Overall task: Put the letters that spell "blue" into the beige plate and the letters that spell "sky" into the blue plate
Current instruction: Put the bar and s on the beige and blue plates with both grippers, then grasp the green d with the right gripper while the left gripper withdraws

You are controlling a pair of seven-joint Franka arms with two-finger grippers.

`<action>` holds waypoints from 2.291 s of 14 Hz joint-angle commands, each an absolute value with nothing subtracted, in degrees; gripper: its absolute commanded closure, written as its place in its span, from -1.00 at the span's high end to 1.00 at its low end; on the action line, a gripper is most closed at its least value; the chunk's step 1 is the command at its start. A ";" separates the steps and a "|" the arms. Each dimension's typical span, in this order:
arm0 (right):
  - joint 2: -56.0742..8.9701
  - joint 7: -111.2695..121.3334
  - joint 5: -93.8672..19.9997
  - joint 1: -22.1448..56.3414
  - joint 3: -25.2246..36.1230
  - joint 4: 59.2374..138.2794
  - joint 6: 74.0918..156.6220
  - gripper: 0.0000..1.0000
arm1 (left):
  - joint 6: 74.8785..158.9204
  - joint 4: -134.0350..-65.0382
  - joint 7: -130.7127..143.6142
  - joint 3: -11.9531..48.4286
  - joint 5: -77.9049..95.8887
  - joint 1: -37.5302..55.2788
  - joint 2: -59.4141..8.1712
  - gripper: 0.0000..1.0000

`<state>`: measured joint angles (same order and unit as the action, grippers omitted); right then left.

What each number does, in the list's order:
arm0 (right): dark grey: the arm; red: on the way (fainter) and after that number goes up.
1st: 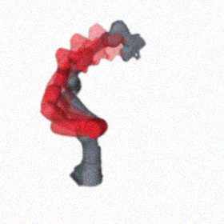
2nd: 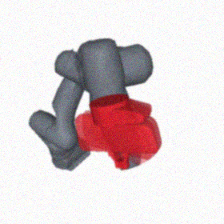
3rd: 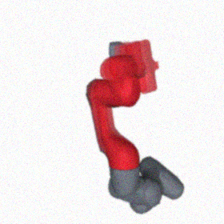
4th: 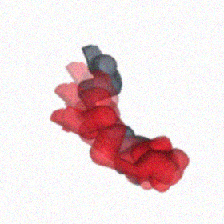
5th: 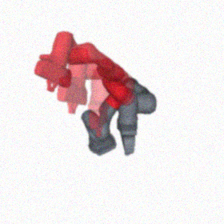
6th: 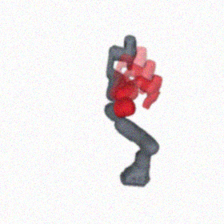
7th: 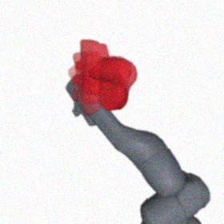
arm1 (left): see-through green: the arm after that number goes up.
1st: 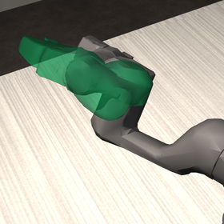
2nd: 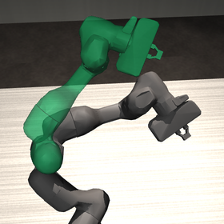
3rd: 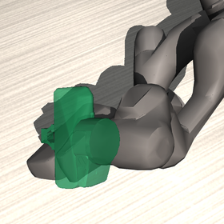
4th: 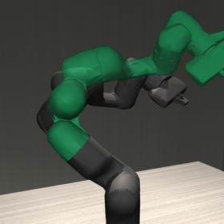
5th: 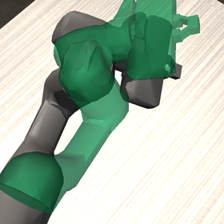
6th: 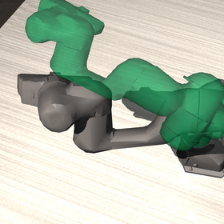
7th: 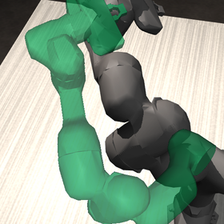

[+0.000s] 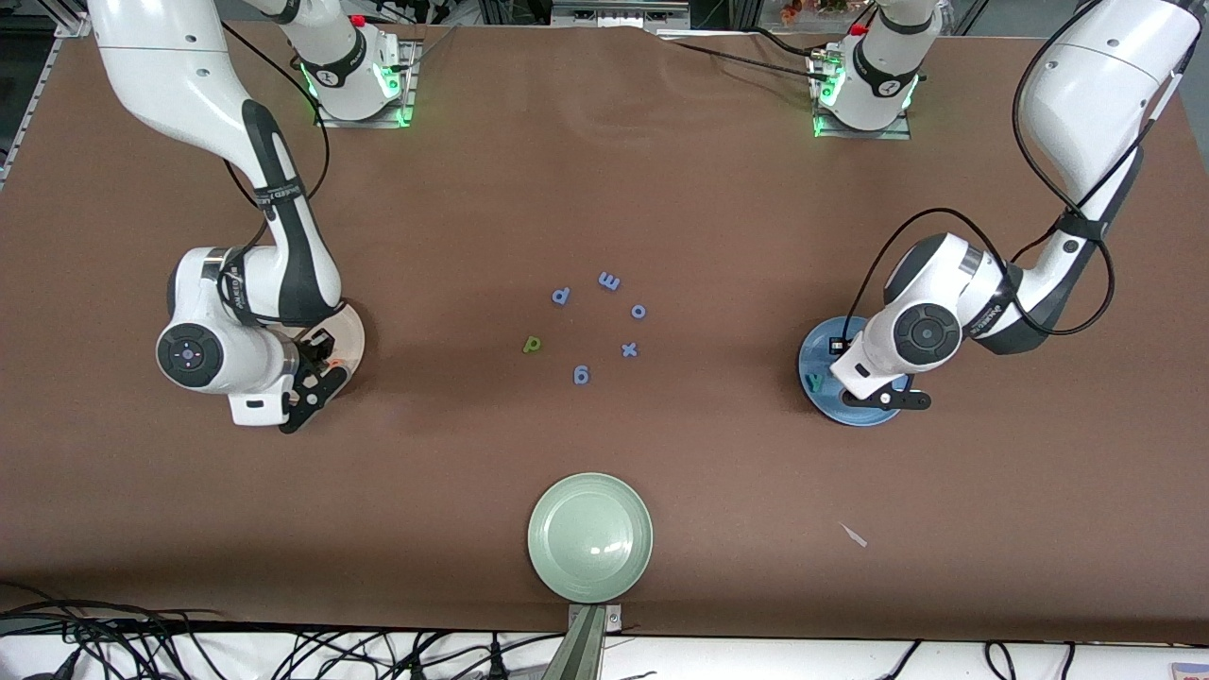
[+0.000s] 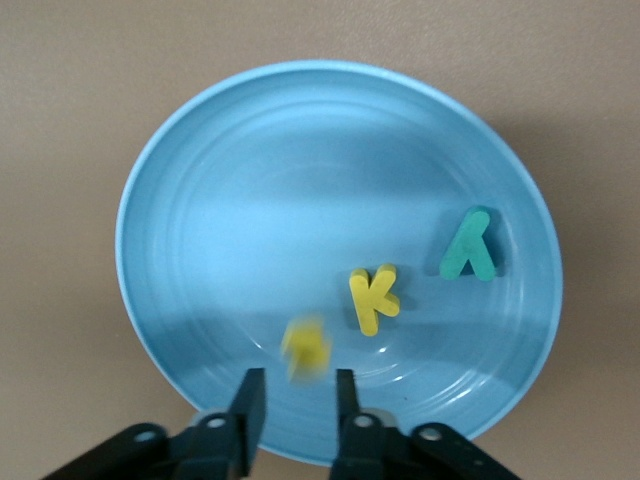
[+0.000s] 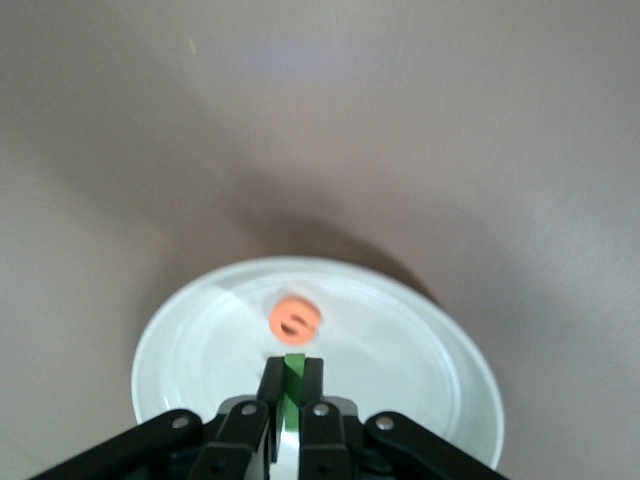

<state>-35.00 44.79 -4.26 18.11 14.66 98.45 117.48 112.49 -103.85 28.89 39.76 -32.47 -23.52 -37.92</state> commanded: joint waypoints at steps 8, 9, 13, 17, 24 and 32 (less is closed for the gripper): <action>-34.54 23.52 -8.26 18.11 9.86 93.44 111.62 1.00 | 100.40 -95.48 26.81 47.02 -21.83 -23.82 -28.40 1.00; -34.72 18.51 -8.17 18.11 8.28 92.64 111.88 1.00 | 98.20 -93.45 26.55 47.02 -20.06 -23.73 -27.61 1.00; -34.98 -1.88 -7.91 21.17 4.22 92.29 115.83 1.00 | 98.09 -92.63 20.95 41.08 -12.33 -20.32 -15.86 1.00; -35.95 -23.49 -8.35 26.70 4.04 92.37 121.89 1.00 | 96.24 -92.81 7.49 21.48 -1.51 -9.86 -6.17 1.00; -38.58 -51.57 -8.70 36.64 3.96 92.55 128.92 1.00 | 94.59 -92.99 5.37 9.84 -0.97 -4.04 -1.32 1.00; -41.57 -55.37 -8.79 38.50 3.96 93.86 133.06 0.94 | 91.85 -92.29 4.83 9.93 -1.23 -4.31 -2.02 1.00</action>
<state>-41.41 -54.62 -7.89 38.08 3.69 93.08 131.71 92.33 -91.75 6.40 10.73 -2.48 -4.86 -2.76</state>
